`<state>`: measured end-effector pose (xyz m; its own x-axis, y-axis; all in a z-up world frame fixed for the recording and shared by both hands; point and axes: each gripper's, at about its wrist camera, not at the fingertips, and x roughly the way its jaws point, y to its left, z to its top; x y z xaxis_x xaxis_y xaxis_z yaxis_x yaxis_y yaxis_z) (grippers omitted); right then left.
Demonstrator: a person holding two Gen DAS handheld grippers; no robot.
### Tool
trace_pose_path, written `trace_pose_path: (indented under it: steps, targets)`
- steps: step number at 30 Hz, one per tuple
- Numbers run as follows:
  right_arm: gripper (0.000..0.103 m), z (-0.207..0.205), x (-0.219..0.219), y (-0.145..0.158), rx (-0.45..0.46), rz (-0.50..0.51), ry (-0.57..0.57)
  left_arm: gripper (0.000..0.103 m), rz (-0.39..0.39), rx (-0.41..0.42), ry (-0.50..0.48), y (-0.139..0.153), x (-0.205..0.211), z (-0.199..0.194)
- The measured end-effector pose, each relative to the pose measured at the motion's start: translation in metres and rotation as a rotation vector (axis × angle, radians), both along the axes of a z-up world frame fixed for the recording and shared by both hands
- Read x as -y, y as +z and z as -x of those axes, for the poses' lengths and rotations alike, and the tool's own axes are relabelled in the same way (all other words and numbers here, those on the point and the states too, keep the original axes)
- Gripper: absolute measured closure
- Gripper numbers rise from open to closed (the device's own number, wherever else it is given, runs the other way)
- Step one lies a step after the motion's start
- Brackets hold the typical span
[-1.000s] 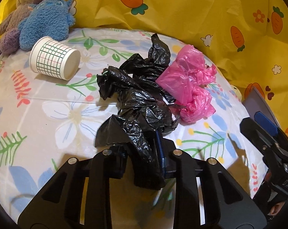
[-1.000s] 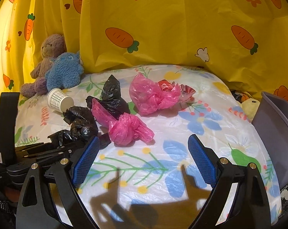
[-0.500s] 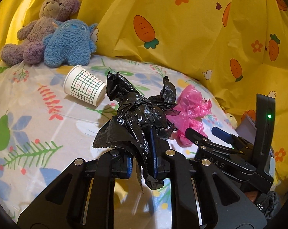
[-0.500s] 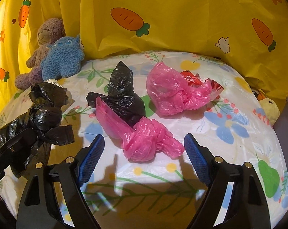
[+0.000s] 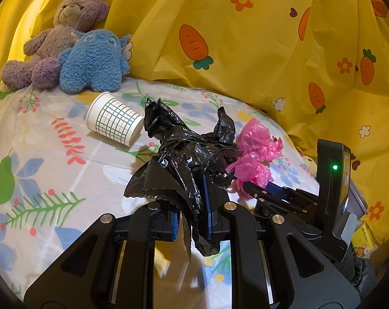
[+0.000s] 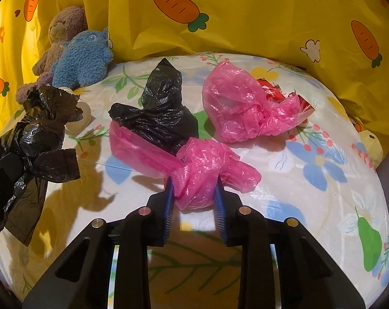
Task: Collect trash
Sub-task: 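Grasp the pink plastic bag with right tool while left tool holds the black bag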
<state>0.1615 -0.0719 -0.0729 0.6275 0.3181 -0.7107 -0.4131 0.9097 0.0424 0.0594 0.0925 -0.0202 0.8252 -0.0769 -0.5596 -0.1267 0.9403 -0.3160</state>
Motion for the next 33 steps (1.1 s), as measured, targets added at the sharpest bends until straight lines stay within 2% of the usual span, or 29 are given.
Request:
trace_pose_path:
  steps: [7, 17, 33]
  targets:
    - [0.074, 0.029, 0.036, 0.014, 0.055, -0.081, -0.016, 0.089, -0.004, 0.016, -0.004, 0.005, 0.004, 0.005]
    - [0.074, 0.073, 0.106, 0.024, 0.125, -0.194, -0.126, 0.089, 0.000, 0.046, -0.053, 0.010, 0.024, 0.006]
    - [0.074, 0.093, 0.137, 0.031, 0.163, -0.237, -0.160, 0.089, -0.021, 0.080, -0.170, 0.020, 0.077, 0.007]
